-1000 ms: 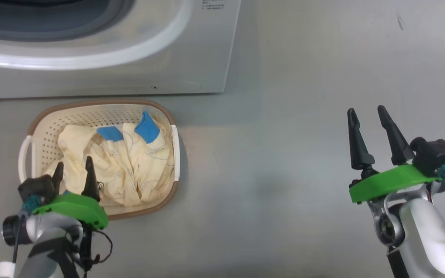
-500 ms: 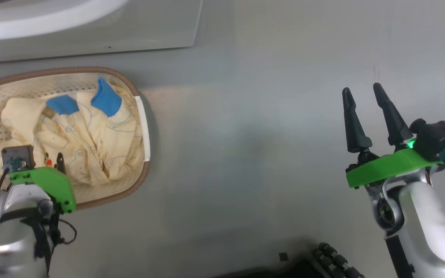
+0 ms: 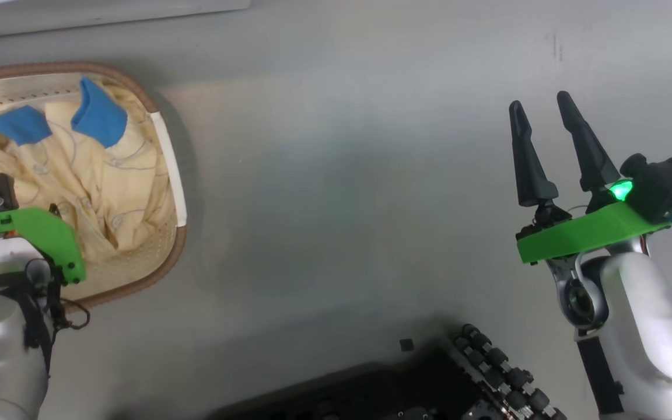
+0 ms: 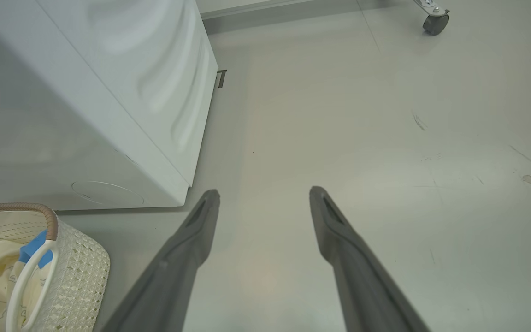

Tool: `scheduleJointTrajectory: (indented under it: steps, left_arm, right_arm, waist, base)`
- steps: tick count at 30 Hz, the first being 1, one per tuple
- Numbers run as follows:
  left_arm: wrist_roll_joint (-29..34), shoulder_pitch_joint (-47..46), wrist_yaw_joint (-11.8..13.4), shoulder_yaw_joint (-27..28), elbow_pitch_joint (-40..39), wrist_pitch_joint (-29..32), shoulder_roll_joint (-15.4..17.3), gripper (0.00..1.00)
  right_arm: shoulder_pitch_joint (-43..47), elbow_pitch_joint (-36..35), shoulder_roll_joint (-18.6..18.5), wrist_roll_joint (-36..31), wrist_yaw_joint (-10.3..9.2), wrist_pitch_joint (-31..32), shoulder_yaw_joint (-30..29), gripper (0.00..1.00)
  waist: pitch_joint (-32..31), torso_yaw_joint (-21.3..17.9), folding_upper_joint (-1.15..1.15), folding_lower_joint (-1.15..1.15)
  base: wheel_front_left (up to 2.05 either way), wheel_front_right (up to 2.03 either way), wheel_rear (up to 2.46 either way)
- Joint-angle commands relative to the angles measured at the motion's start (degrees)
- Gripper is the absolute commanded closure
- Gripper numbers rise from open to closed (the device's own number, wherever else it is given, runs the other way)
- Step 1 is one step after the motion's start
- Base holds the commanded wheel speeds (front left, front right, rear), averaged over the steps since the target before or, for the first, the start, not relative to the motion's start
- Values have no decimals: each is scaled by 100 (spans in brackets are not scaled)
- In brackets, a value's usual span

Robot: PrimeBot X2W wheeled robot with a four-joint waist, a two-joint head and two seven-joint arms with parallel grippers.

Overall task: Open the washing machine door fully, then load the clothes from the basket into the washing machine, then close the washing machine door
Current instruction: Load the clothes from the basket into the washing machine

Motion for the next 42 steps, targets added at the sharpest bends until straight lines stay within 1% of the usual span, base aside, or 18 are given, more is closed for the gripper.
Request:
scheduleJointTrajectory:
  steps: [1, 4, 6, 9, 12, 20, 23, 24, 25, 30, 33, 39, 42]
  left_arm:
    - [-4, 137, 51, 115, 9, 20, 248, 0]
    - [-26, 44, 124, 113, 27, 84, 291, 0]
    - [-31, -34, 143, 105, 37, 172, 379, 0]
    - [-42, -125, 128, 90, 49, 335, 531, 0]
    - [-87, -184, 143, 104, 57, 454, 600, 0]
    - [-196, -306, 187, 99, 68, 684, 531, 0]
    - [-257, -366, 156, 106, 70, 788, 470, 1]
    - [-281, -388, 145, 112, 70, 816, 452, 60]
    - [-291, -408, 128, 103, 71, 836, 434, 100]
    - [-318, -429, 55, 46, 73, 912, 389, 100]
    - [-331, -379, 62, 19, 74, 925, 384, 100]
    - [-355, -213, 30, -36, 75, 906, 338, 100]
    - [-406, -48, -58, -73, 75, 873, 226, 100]
  right_arm:
    - [119, -153, 6, 38, 20, -54, 106, 0]
    - [84, -183, 20, 51, 20, -54, 127, 0]
    - [67, -200, 28, 61, 20, -54, 133, 0]
    - [58, -227, 36, 73, 20, -54, 152, 0]
    - [66, -258, 41, 81, 20, -54, 133, 0]
    - [92, -344, 45, 35, 20, -54, 54, 0]
    - [99, -377, 46, 16, 20, -54, 49, 0]
    - [101, -386, 46, 11, 20, -54, 45, 0]
    - [102, -392, 46, 9, 20, -54, 42, 0]
    - [79, -386, 46, 8, 20, -54, 51, 0]
    - [34, -357, 46, 26, 20, -54, 62, 0]
    - [8, -259, 46, 56, 20, -54, 47, 0]
    - [20, -93, 46, 16, 20, -54, -27, 0]
  waist:
    - [108, -83, 0, -1]
    - [233, -170, 0, -1]
    - [321, -224, 0, -1]
    - [440, -293, 0, -1]
    - [544, -315, 0, -1]
    - [657, -237, 0, -1]
    - [679, -200, 0, -1]
    - [685, -189, 0, -1]
    - [690, -181, 0, -1]
    - [675, -174, 0, -1]
    - [620, -178, 0, -1]
    - [353, -151, 0, -1]
    - [38, -66, 0, -1]
  base:
    - [0, 0, 0]
    - [0, 0, 0]
    - [0, 0, 0]
    - [0, 0, 0]
    - [0, 0, 0]
    - [0, 0, 0]
    - [0, 0, 0]
    - [0, 0, 0]
    - [0, 0, 0]
    - [0, 0, 0]
    - [0, 0, 0]
    - [0, 0, 0]
    - [0, 0, 0]
